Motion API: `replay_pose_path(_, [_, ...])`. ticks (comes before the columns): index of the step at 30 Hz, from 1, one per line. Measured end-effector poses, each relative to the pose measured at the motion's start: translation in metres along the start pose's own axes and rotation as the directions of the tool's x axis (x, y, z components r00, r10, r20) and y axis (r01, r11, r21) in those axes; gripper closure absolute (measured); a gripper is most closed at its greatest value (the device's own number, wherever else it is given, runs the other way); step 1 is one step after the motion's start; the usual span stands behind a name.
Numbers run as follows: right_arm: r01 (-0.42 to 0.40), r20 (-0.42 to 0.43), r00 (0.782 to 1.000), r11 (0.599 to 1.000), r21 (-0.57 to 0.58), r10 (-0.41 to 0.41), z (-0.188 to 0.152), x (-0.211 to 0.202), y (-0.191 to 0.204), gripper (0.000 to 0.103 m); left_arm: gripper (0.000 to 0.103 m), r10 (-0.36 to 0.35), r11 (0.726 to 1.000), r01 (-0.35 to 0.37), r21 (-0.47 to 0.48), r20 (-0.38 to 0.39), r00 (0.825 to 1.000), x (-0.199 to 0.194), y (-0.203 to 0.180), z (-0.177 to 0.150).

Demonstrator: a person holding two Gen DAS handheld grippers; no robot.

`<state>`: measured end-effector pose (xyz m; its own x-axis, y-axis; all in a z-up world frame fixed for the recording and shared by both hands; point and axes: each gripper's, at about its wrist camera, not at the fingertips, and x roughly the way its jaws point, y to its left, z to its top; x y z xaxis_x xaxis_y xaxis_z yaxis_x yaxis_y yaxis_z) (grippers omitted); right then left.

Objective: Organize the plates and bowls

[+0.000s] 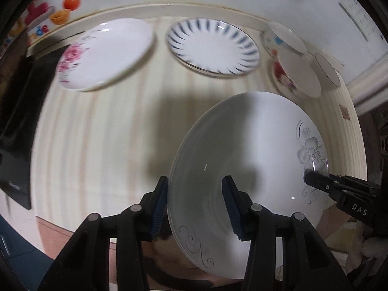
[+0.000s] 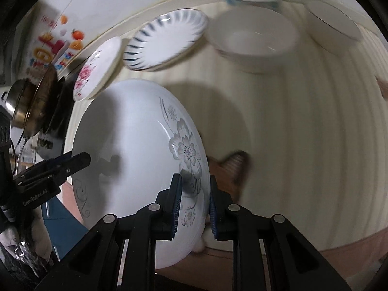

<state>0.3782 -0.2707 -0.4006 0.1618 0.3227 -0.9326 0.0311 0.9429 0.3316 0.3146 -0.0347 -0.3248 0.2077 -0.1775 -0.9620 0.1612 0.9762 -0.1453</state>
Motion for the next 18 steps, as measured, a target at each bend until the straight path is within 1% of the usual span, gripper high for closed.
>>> replay_pose_path(4, [0.017, 0.004, 1.0, 0.999, 0.042, -0.017, -0.008, -0.002, -0.023, 0.081, 0.061, 0.002, 1.0, -0.002, 0.028, -0.017, 1.0, 0.015, -0.015, 0.003])
replay_pose_path(9, [0.024, 0.005, 1.0, 0.997, 0.068, -0.025, -0.007, 0.002, -0.037, 0.081, 0.061, 0.007, 0.998, -0.005, 0.055, -0.03, 1.0, 0.028, -0.023, 0.007])
replay_pose_path(18, [0.034, -0.003, 0.999, 0.995, 0.095, -0.033, -0.006, 0.011, -0.042, 0.081, 0.061, 0.015, 0.998, -0.012, 0.058, -0.048, 0.999, 0.043, -0.025, 0.013])
